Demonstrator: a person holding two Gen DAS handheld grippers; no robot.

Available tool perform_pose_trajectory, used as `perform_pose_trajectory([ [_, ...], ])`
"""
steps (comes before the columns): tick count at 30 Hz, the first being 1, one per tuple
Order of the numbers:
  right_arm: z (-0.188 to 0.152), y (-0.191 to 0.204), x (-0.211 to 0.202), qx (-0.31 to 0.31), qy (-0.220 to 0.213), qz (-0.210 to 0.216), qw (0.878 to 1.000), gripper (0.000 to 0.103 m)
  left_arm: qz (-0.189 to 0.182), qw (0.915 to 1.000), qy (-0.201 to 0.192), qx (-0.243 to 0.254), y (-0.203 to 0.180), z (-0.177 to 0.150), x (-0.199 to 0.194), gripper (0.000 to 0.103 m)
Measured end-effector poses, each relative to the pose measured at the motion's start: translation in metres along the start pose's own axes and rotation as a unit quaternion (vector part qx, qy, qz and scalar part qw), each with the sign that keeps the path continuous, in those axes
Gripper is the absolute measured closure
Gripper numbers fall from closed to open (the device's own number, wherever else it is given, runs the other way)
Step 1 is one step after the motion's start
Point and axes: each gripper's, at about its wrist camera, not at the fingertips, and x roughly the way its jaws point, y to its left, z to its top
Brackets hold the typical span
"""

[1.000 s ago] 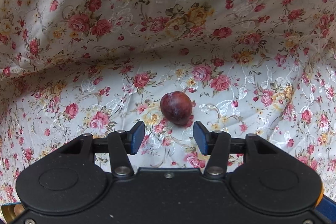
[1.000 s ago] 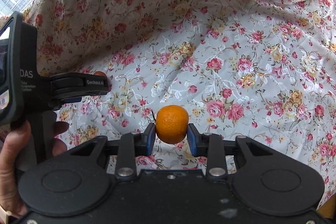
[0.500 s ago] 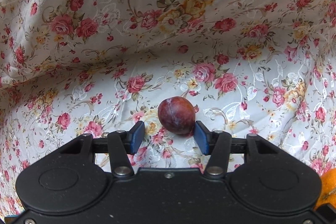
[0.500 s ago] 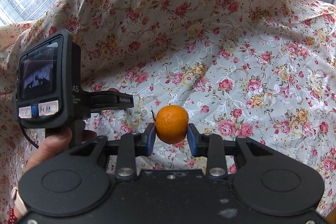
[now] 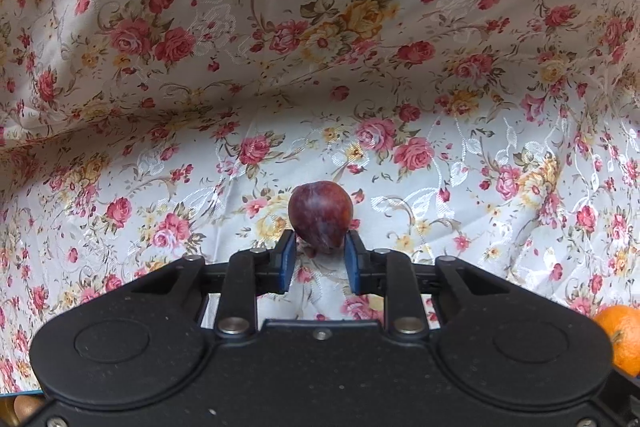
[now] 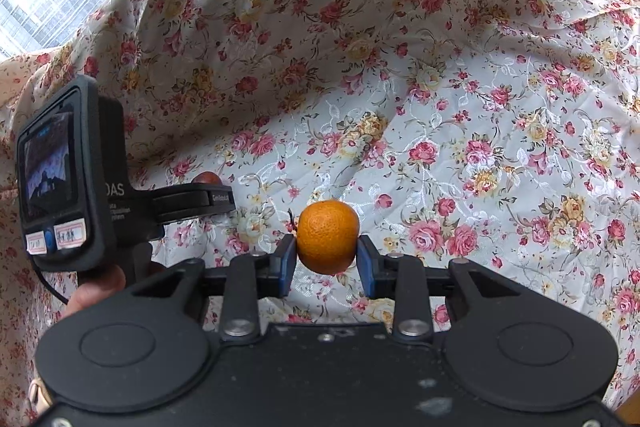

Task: Organize fruits

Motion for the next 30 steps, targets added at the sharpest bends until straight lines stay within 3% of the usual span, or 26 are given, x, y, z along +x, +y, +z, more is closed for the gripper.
perform_pose_trajectory([
  [1, 0.000, 0.000, -0.001, -0.002, 0.000, 0.000, 1.000, 0.069, 0.002, 1.0000, -0.001, 0.002, 0.001, -0.002, -0.003, 0.087],
  [9, -0.001, -0.005, -0.003, 0.020, 0.002, -0.004, 1.000, 0.069, -0.007, 0.9999, -0.009, -0.012, 0.012, -0.017, -0.033, 0.085],
  [12, -0.001, -0.006, -0.006, 0.023, 0.000, 0.005, 1.000, 0.069, -0.005, 0.9998, -0.014, -0.013, 0.016, -0.013, -0.033, 0.077],
  [16, 0.000, -0.005, -0.007, 0.022, -0.007, 0.018, 1.000, 0.069, -0.005, 0.9995, -0.028, -0.014, 0.017, -0.008, -0.028, 0.048],
  [20, -0.001, -0.002, -0.008, 0.020, -0.019, 0.026, 0.999, 0.069, 0.005, 0.9991, -0.042, 0.003, 0.011, -0.004, -0.022, 0.047],
  [30, -0.003, 0.002, -0.010, 0.013, -0.044, 0.023, 0.999, 0.069, 0.022, 0.9991, -0.028, 0.024, -0.004, 0.003, 0.010, 0.049],
])
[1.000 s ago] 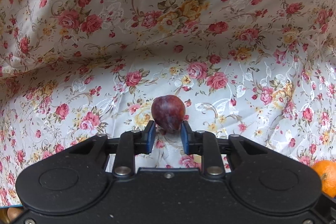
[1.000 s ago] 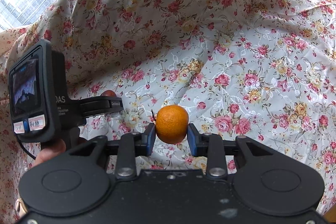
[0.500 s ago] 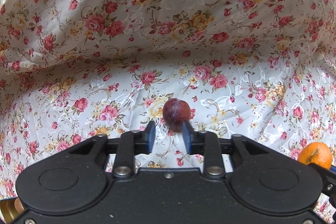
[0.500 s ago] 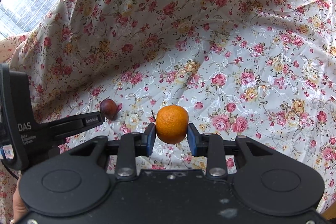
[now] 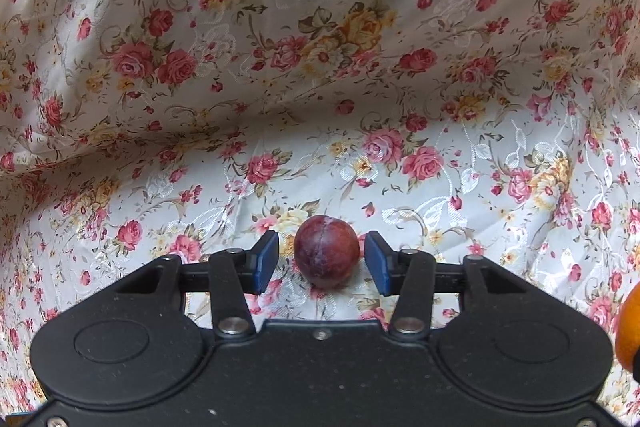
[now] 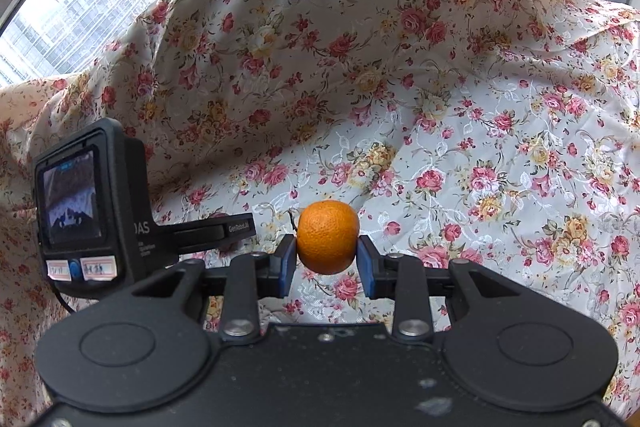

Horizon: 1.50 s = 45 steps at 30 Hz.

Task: Organize fruits

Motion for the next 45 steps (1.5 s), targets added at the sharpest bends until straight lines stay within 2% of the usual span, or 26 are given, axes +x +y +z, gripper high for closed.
perform_pose_trajectory([
  [1, 0.000, 0.000, 0.001, 0.002, 0.002, 0.000, 1.000, 0.069, -0.004, 1.0000, 0.001, -0.001, 0.000, 0.000, 0.001, 0.059],
  [10, -0.001, 0.000, 0.008, 0.000, 0.021, -0.015, 1.000, 0.069, 0.001, 0.9999, 0.001, -0.013, 0.003, -0.007, -0.011, 0.059],
  [21, -0.003, 0.009, 0.000, -0.012, 0.021, -0.005, 1.000, 0.069, 0.018, 0.9982, -0.033, -0.046, 0.020, -0.019, -0.085, 0.059],
  [27, -0.007, 0.021, -0.009, -0.033, 0.014, 0.004, 0.999, 0.069, 0.041, 0.9962, -0.054, -0.055, 0.030, -0.046, -0.121, 0.059],
  [33, -0.018, 0.038, -0.018, -0.062, 0.011, 0.012, 0.998, 0.069, 0.054, 0.9932, -0.049, -0.090, 0.057, -0.082, -0.145, 0.059],
  [36, -0.027, 0.052, -0.022, -0.080, 0.017, 0.021, 0.996, 0.069, 0.071, 0.9912, -0.043, -0.104, 0.070, -0.101, -0.150, 0.059],
  [40, -0.043, 0.072, -0.025, -0.111, 0.031, 0.039, 0.993, 0.069, 0.071, 0.9880, -0.022, -0.135, 0.094, -0.128, -0.154, 0.059],
  [45, -0.069, 0.105, -0.030, -0.158, 0.047, 0.059, 0.985, 0.069, 0.091, 0.9819, -0.004, -0.166, 0.119, -0.156, -0.157, 0.059],
])
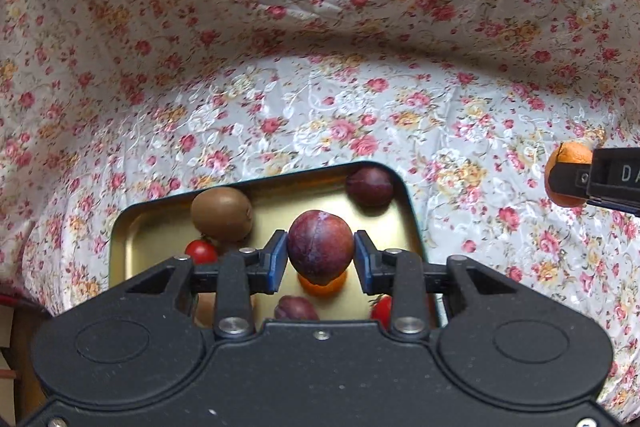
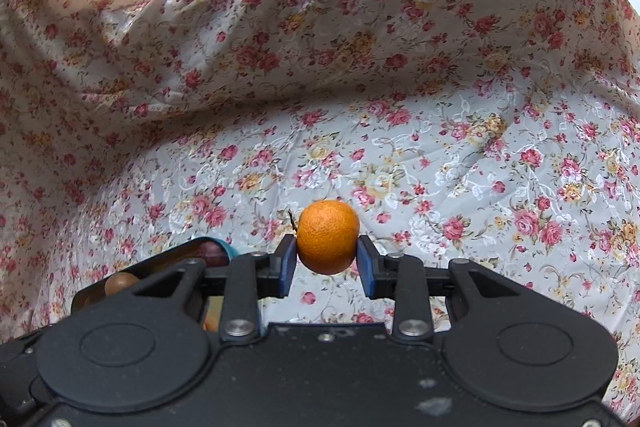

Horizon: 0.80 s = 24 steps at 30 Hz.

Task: Organize fruits
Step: 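Carry the plum and mandarin over the gold tray with both tools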

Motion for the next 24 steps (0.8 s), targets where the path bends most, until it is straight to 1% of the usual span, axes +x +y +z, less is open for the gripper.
perform_pose_trajectory([
  [6, -0.026, 0.048, 0.005, -0.067, 0.021, 0.017, 0.997, 0.069, 0.001, 0.9986, 0.017, -0.050, 0.037, -0.009, 0.004, 0.059],
  [10, -0.049, 0.079, 0.010, -0.124, 0.039, 0.025, 0.991, 0.069, 0.012, 0.9965, 0.025, -0.079, 0.056, -0.009, 0.010, 0.059],
  [13, -0.062, 0.094, 0.016, -0.156, 0.051, 0.027, 0.986, 0.069, 0.006, 0.9941, 0.039, -0.101, 0.068, -0.011, 0.016, 0.059],
  [16, -0.067, 0.103, 0.024, -0.157, 0.063, 0.033, 0.985, 0.069, -0.006, 0.9909, 0.058, -0.122, 0.081, -0.014, 0.023, 0.059],
  [18, -0.068, 0.107, 0.030, -0.150, 0.067, 0.031, 0.986, 0.069, -0.002, 0.9893, 0.068, -0.129, 0.087, -0.017, 0.027, 0.059],
  [21, -0.062, 0.109, 0.036, -0.142, 0.062, 0.021, 0.988, 0.069, 0.004, 0.9884, 0.076, -0.131, 0.093, -0.022, 0.031, 0.059],
  [24, -0.054, 0.109, 0.041, -0.132, 0.056, 0.015, 0.989, 0.069, 0.001, 0.9879, 0.086, -0.129, 0.097, -0.025, 0.033, 0.059],
])
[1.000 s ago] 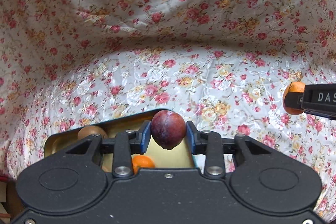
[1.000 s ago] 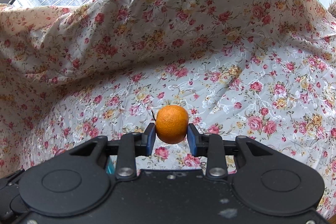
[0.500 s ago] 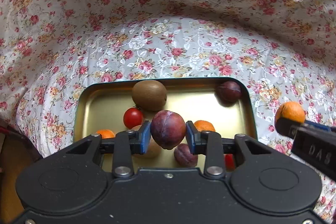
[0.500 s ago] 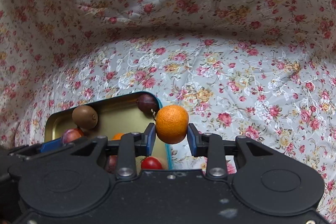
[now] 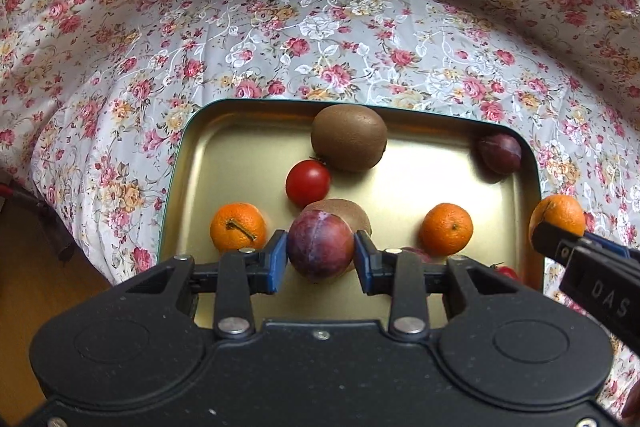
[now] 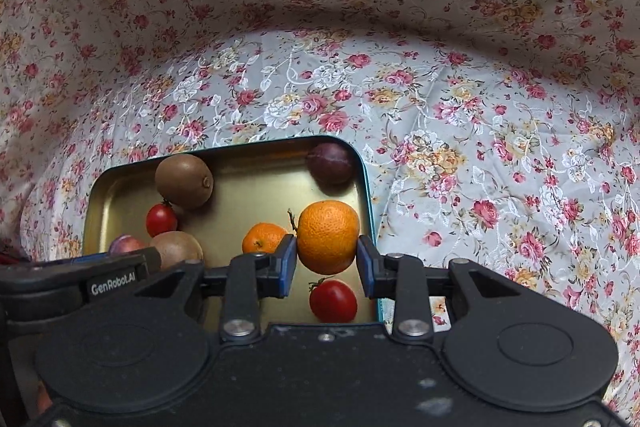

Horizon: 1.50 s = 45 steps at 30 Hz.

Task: Organize fruits
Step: 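Carry the plum and mandarin over the gold tray with both tools, then lower the plum into the tray with the left tool while the right lowers the mandarin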

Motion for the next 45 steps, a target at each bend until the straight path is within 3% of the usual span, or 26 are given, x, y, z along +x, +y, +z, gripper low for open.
perform_pose_trajectory([
  [10, -0.014, 0.004, -0.009, 0.019, -0.010, 0.003, 1.000, 0.069, 0.003, 1.0000, 0.003, 0.005, 0.007, -0.010, -0.001, 0.059],
  [14, -0.031, 0.014, -0.009, -0.004, -0.002, -0.005, 1.000, 0.069, 0.014, 0.9999, -0.003, 0.008, 0.008, -0.021, -0.004, 0.059],
  [18, -0.046, 0.025, -0.004, -0.039, 0.006, -0.016, 0.999, 0.069, -0.001, 0.9998, 0.017, 0.008, 0.012, -0.036, -0.004, 0.059],
  [26, -0.051, 0.034, 0.007, -0.060, 0.013, -0.036, 0.997, 0.069, 0.009, 0.9989, 0.022, 0.040, 0.009, -0.048, 0.000, 0.059],
  [45, -0.034, 0.011, -0.017, -0.004, 0.013, 0.015, 1.000, 0.069, -0.010, 0.9991, 0.038, 0.015, 0.013, -0.044, 0.014, 0.059],
])
